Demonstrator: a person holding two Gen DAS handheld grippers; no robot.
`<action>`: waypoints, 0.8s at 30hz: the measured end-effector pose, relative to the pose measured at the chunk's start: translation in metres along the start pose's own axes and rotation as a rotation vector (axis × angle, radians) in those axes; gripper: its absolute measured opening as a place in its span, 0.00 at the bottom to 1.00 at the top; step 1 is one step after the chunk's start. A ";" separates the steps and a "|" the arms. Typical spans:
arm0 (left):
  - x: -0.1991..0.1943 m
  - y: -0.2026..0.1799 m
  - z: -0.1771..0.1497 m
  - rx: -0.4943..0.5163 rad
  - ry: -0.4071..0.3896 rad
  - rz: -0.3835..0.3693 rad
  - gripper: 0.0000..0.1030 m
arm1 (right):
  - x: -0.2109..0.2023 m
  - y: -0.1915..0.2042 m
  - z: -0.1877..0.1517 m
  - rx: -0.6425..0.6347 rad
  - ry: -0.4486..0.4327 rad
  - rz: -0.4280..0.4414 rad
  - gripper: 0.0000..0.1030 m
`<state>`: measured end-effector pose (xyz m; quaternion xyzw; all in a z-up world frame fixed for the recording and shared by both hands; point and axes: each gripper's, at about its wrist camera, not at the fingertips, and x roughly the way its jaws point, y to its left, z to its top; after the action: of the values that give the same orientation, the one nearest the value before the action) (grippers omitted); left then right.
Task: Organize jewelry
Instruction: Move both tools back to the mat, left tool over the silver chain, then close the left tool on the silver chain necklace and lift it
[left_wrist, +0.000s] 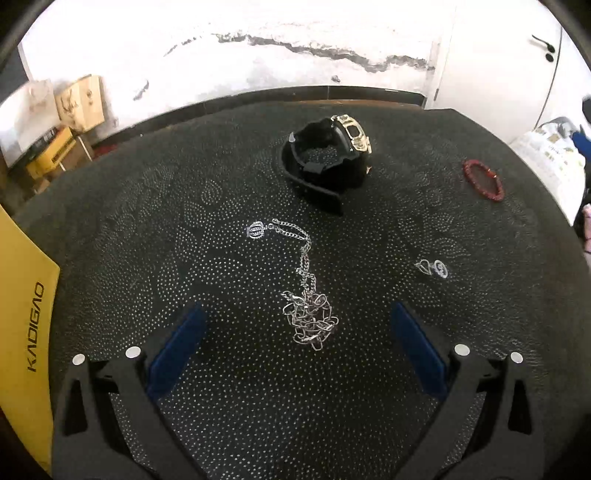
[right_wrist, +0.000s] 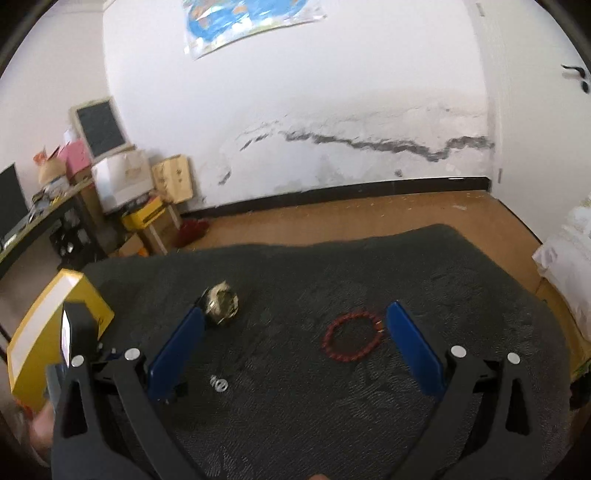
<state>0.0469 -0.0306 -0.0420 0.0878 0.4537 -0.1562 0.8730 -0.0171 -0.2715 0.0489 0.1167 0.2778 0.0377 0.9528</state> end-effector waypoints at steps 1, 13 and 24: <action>-0.001 0.000 -0.002 0.003 -0.017 0.000 0.94 | 0.000 -0.006 0.000 0.026 0.000 0.000 0.93; -0.006 -0.021 0.002 0.076 -0.073 0.004 0.08 | -0.012 -0.035 0.008 0.145 -0.032 -0.006 0.93; -0.024 -0.019 0.010 0.076 -0.166 -0.050 0.06 | 0.004 -0.032 0.004 0.067 0.030 -0.045 0.93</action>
<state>0.0348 -0.0467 -0.0165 0.0963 0.3755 -0.2020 0.8994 -0.0114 -0.3027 0.0428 0.1418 0.2957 0.0088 0.9447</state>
